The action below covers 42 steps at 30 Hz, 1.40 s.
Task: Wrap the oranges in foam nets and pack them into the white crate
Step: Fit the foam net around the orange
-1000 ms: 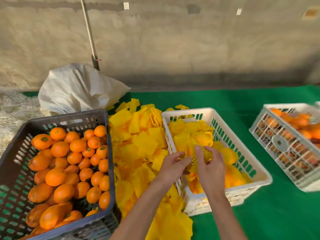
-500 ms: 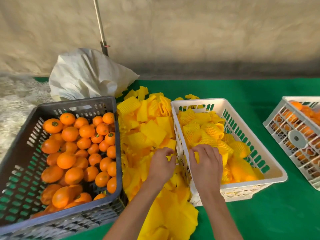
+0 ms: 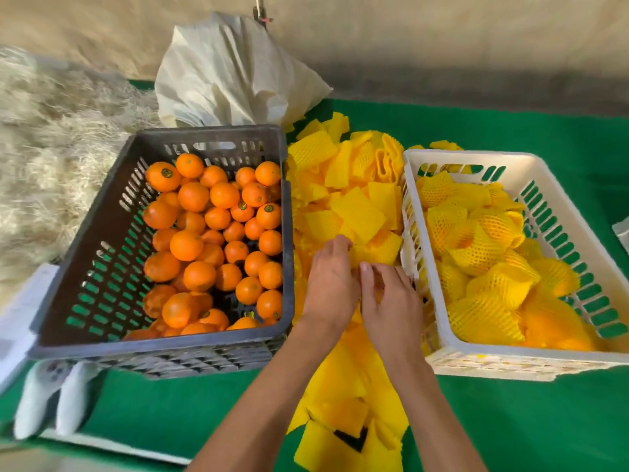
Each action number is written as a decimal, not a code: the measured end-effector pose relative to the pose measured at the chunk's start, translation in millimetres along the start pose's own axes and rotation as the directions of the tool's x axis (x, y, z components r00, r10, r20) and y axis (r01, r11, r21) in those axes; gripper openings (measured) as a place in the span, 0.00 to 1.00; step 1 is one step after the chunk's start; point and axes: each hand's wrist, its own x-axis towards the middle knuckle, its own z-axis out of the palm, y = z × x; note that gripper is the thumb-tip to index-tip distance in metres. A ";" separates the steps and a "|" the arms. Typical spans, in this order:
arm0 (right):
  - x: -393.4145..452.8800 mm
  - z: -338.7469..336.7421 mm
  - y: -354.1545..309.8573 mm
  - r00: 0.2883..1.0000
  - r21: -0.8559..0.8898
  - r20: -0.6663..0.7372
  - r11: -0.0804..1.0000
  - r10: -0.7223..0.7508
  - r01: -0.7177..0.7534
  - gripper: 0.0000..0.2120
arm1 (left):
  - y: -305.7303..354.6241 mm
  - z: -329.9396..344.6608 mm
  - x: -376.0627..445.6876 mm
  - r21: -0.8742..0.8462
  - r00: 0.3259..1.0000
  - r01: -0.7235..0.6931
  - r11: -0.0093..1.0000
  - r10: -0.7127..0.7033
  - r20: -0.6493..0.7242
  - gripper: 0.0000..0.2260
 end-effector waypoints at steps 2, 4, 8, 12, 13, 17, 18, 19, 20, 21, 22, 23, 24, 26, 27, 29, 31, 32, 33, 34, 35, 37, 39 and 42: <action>5.2 -2.1 -12.5 0.990 0.227 0.109 0.968 0.086 -0.109 0.23 | 5.0 -18.9 -1.2 -0.180 1.000 0.016 0.983 -0.015 0.006 0.13; 10.6 -5.5 -28.1 0.982 0.370 0.163 0.916 0.098 -0.153 0.20 | 5.3 -42.4 -0.4 -0.308 0.998 0.044 0.950 -0.028 0.056 0.17; 21.0 -4.3 -57.2 0.978 0.547 0.189 0.817 0.090 -0.181 0.13 | -9.8 -87.6 -3.0 -0.576 0.987 0.150 0.804 -0.083 0.141 0.19; 26.4 18.4 -85.6 0.954 0.647 0.296 0.745 -0.050 -0.162 0.12 | -29.1 -117.9 -6.2 -0.772 0.960 0.274 0.574 -0.217 0.180 0.14; 26.7 24.9 -92.7 0.950 0.657 0.297 0.743 -0.100 -0.127 0.10 | -35.3 -124.5 -6.2 -0.772 0.959 0.268 0.577 -0.239 0.155 0.13; 29.9 48.3 -111.8 0.925 0.604 0.319 0.797 -0.204 -0.032 0.13 | -70.0 -152.8 -6.9 -0.758 0.944 0.268 0.595 -0.320 0.083 0.07; 31.9 52.9 -116.2 0.922 0.565 0.309 0.825 -0.234 0.020 0.12 | -80.1 -160.2 -6.2 -0.775 0.934 0.287 0.563 -0.345 0.095 0.07; 34.6 57.9 -120.9 0.919 0.524 0.286 0.847 -0.273 0.088 0.11 | -88.4 -168.6 -5.1 -0.784 0.922 0.312 0.537 -0.369 0.115 0.07; 36.9 63.6 -126.2 0.914 0.480 0.256 0.862 -0.314 0.162 0.10 | -97.4 -177.3 -3.8 -0.768 0.908 0.350 0.536 -0.397 0.137 0.06; 38.6 69.9 -131.2 0.906 0.435 0.240 0.873 -0.348 0.220 0.09 | -107.6 -185.7 -2.2 -0.704 0.890 0.404 0.584 -0.428 0.156 0.05; 40.0 76.1 -135.5 0.896 0.394 0.245 0.882 -0.370 0.257 0.08 | -118.6 -193.1 1.0 -0.588 0.870 0.470 0.658 -0.458 0.183 0.07; 40.5 82.4 -138.7 0.885 0.359 0.269 0.892 -0.381 0.275 0.08 | -127.7 -199.9 4.8 -0.445 0.843 0.535 0.718 -0.488 0.227 0.12; 40.4 88.4 -140.4 0.869 0.320 0.304 0.901 -0.390 0.292 0.08 | -136.3 -205.3 9.0 -0.316 0.805 0.591 0.742 -0.525 0.275 0.19; 41.2 97.5 -141.9 0.845 0.231 0.363 0.917 -0.392 0.326 0.09 | -148.4 -209.7 20.6 -0.152 0.717 0.680 0.717 -0.606 0.344 0.28; 42.2 100.7 -142.4 0.842 0.190 0.377 0.922 -0.385 0.337 0.10 | -154.1 -209.2 25.5 -0.054 0.692 0.692 0.720 -0.640 0.332 0.29; 43.3 103.5 -145.9 0.848 0.145 0.380 0.929 -0.369 0.339 0.11 | -169.2 -207.4 30.4 0.220 0.668 0.657 0.721 -0.692 0.274 0.25; 42.9 103.6 -150.5 0.873 0.151 0.348 0.939 -0.342 0.308 0.09 | -181.5 -203.2 30.9 0.438 0.643 0.587 0.681 -0.721 0.259 0.20; 42.4 103.3 -152.3 0.888 0.158 0.322 0.943 -0.329 0.293 0.09 | -185.8 -200.9 30.0 0.515 0.590 0.568 0.642 -0.754 0.289 0.17; 42.2 103.2 -153.8 0.896 0.159 0.308 0.945 -0.321 0.285 0.11 | -186.5 -198.8 29.3 0.582 0.524 0.551 0.599 -0.791 0.318 0.21; 42.1 103.3 -153.8 0.894 0.156 0.317 0.947 -0.316 0.280 0.11 | -185.4 -196.4 27.6 0.632 0.459 0.531 0.565 -0.818 0.346 0.24; 42.2 103.7 -153.3 0.887 0.151 0.340 0.949 -0.311 0.275 0.09 | -182.1 -194.1 27.0 0.671 0.414 0.503 0.545 -0.833 0.366 0.27; 42.2 103.1 -152.3 0.857 0.145 0.417 0.953 -0.304 0.267 0.07 | -176.7 -190.5 28.5 0.726 0.365 0.434 0.534 -0.840 0.400 0.28; 42.3 102.6 -150.9 0.832 0.160 0.468 0.954 -0.298 0.252 0.14 | -173.1 -190.2 27.9 0.718 0.332 0.441 0.540 -0.840 0.428 0.31; 40.7 99.0 -154.1 0.825 0.152 0.485 0.957 -0.289 0.246 0.15 | -175.0 -194.9 23.6 0.634 0.415 0.531 0.561 -0.825 0.383 0.33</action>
